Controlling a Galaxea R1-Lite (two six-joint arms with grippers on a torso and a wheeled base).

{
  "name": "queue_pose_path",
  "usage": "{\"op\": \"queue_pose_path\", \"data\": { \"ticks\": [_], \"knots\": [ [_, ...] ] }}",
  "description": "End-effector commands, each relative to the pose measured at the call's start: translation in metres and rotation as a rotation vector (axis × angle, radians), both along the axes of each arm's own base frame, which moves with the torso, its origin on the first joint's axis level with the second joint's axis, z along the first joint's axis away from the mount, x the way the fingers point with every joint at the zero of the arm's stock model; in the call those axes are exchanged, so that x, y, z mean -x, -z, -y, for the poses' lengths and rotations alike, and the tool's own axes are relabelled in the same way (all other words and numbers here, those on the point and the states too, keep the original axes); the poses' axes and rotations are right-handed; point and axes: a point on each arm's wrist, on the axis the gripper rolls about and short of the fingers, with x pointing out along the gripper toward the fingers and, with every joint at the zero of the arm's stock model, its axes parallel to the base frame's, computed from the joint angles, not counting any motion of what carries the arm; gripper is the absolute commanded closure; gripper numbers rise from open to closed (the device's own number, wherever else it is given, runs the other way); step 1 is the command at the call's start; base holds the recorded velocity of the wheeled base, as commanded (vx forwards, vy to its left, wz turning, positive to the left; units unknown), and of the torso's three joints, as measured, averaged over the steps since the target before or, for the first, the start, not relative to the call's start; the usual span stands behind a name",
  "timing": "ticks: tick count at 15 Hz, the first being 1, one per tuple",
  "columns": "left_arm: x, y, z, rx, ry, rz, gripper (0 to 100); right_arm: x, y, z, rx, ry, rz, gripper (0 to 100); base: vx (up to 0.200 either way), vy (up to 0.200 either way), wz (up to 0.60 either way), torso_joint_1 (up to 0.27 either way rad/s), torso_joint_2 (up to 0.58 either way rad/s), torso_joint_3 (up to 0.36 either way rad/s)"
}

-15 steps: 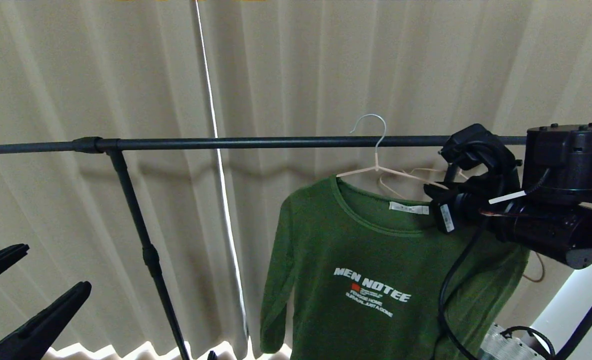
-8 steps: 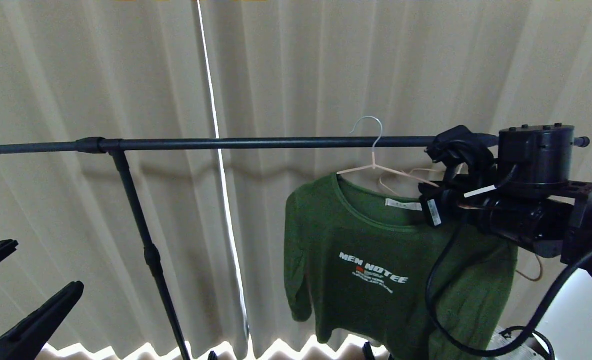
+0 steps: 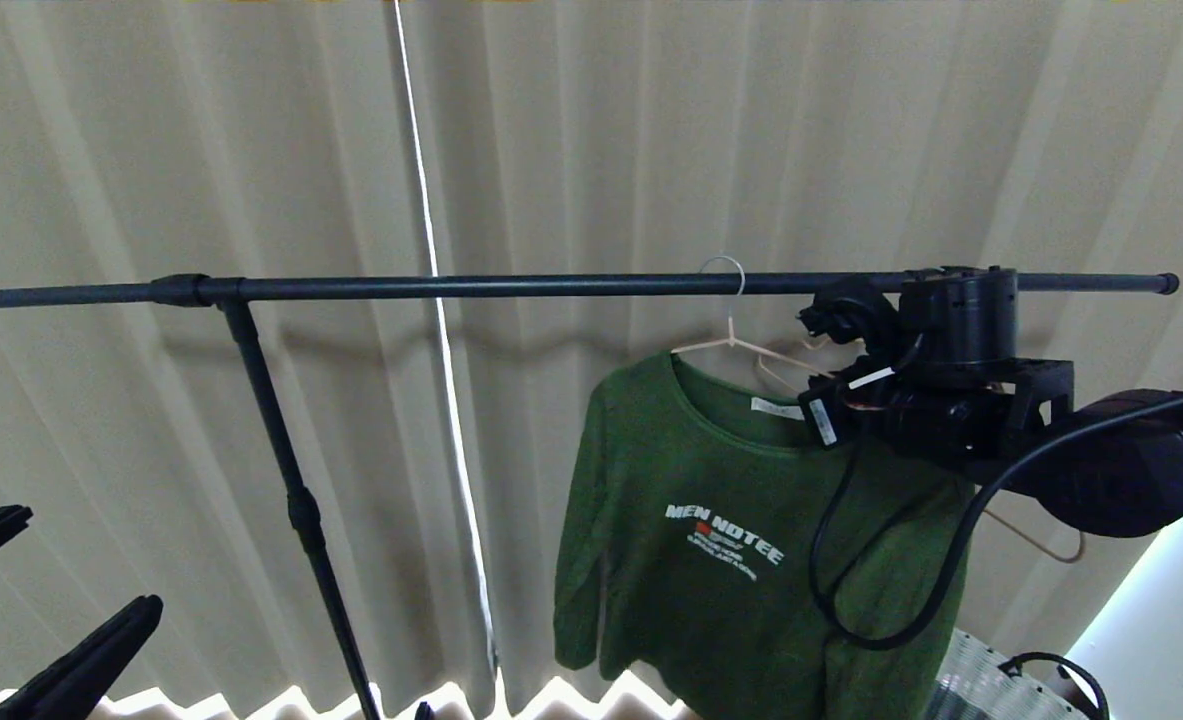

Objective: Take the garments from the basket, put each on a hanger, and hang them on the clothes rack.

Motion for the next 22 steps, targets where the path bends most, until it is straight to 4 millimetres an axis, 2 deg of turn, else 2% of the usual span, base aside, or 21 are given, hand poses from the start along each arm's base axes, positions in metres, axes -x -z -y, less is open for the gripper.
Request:
{"op": "queue_pose_path", "data": {
  "ticks": [1, 5, 10, 15, 16, 18, 20, 22],
  "knots": [
    [0.006, -0.005, 0.0, 0.002, 0.001, 0.031, 0, -0.006, 0.006, -0.004, 0.006, -0.002, -0.013, 100, 0.0, 0.0, 0.0, 0.0, 0.0, 0.0],
    [0.007, -0.007, 0.0, 0.002, 0.001, 0.031, 0, -0.009, 0.006, -0.016, 0.001, -0.031, -0.004, 100, 0.0, 0.0, 0.0, 0.0, 0.0, 0.0],
    [0.008, -0.008, 0.0, 0.002, 0.001, 0.039, 0, -0.022, 0.016, -0.041, 0.004, -0.077, -0.01, 100, 0.0, 0.0, 0.0, 0.0, 0.0, 0.0],
    [0.008, -0.009, 0.0, 0.002, -0.001, 0.043, 0, -0.02, 0.017, -0.044, 0.004, -0.094, -0.015, 100, 0.0, 0.0, 0.0, 0.0, 0.0, 0.0],
    [0.007, -0.009, 0.0, 0.002, -0.001, 0.042, 0, -0.02, 0.017, -0.044, -0.001, -0.095, -0.013, 0, 0.0, 0.0, 0.0, 0.0, 0.0, 0.0],
    [0.008, -0.009, 0.0, 0.002, -0.001, 0.043, 0, -0.019, 0.016, -0.045, -0.049, -0.082, -0.011, 0, 0.0, 0.0, 0.0, 0.0, 0.0, 0.0],
    [0.007, -0.01, -0.001, 0.003, -0.005, 0.046, 0, -0.016, 0.012, -0.056, -0.161, -0.073, 0.03, 0, 0.0, 0.0, 0.0, 0.0, 0.0, 0.0],
    [0.007, -0.011, -0.002, 0.002, -0.025, 0.045, 0, -0.014, 0.01, -0.055, -0.204, -0.069, 0.061, 0, 0.0, 0.0, 0.0, 0.0, 0.0, 0.0]
  ]
}}
